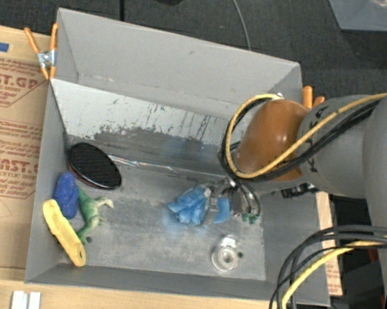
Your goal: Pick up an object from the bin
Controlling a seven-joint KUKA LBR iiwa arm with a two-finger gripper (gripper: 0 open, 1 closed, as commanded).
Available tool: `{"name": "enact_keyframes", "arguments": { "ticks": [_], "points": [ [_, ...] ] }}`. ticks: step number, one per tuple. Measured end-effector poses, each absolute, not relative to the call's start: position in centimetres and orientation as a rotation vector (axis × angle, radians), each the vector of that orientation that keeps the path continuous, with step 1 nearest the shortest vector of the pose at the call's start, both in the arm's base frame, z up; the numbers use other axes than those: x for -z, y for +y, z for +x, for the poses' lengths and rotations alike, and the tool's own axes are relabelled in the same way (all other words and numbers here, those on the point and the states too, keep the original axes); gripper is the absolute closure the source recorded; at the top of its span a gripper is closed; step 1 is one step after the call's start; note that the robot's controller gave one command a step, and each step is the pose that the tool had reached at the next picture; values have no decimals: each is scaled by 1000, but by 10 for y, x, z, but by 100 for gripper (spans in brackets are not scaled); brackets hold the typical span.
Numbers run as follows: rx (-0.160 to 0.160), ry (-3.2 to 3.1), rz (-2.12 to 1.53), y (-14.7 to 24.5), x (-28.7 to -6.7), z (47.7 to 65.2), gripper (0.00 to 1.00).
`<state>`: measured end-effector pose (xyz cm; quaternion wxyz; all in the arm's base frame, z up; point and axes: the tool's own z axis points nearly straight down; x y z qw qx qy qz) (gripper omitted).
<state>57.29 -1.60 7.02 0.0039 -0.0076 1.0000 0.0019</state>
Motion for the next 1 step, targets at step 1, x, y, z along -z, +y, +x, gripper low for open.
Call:
{"name": "enact_keyframes", "arguments": {
  "ticks": [1],
  "points": [
    [-6,3134,-24,-16,-72,573,100]
  ]
}}
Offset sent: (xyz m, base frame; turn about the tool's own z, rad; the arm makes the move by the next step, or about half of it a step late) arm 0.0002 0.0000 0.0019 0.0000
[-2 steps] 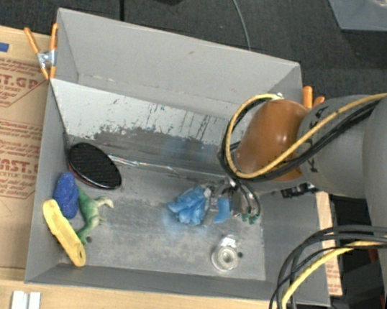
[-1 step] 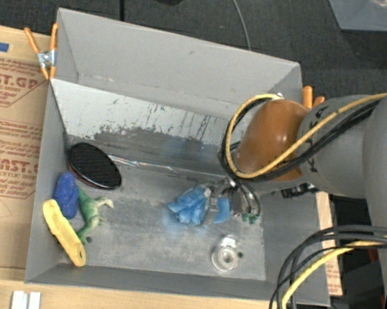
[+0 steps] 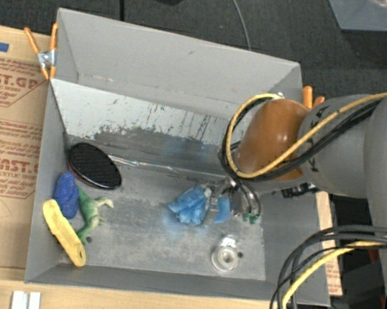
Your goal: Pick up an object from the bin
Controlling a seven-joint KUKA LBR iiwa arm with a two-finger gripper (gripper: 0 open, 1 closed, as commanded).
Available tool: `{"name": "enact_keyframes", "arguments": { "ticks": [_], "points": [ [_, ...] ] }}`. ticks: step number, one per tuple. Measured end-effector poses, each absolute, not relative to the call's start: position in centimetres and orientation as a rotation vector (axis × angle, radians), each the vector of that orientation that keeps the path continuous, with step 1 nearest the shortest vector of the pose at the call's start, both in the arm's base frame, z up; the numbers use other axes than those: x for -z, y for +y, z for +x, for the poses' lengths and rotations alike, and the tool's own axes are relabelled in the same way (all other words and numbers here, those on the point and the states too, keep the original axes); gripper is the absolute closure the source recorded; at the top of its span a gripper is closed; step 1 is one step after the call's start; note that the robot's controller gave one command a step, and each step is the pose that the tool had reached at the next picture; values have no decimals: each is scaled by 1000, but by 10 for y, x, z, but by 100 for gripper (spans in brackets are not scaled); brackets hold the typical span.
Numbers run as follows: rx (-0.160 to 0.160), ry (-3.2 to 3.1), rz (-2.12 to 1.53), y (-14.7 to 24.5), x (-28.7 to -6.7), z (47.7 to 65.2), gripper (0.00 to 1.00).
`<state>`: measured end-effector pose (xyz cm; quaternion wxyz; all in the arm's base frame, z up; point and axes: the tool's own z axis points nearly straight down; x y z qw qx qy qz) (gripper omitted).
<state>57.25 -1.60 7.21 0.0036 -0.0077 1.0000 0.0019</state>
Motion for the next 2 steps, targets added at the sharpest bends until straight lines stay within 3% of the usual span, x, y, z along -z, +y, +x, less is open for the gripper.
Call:
{"name": "enact_keyframes", "arguments": {
  "ticks": [2],
  "points": [
    [-6,3137,-24,-16,-84,572,100]
  ]
}}
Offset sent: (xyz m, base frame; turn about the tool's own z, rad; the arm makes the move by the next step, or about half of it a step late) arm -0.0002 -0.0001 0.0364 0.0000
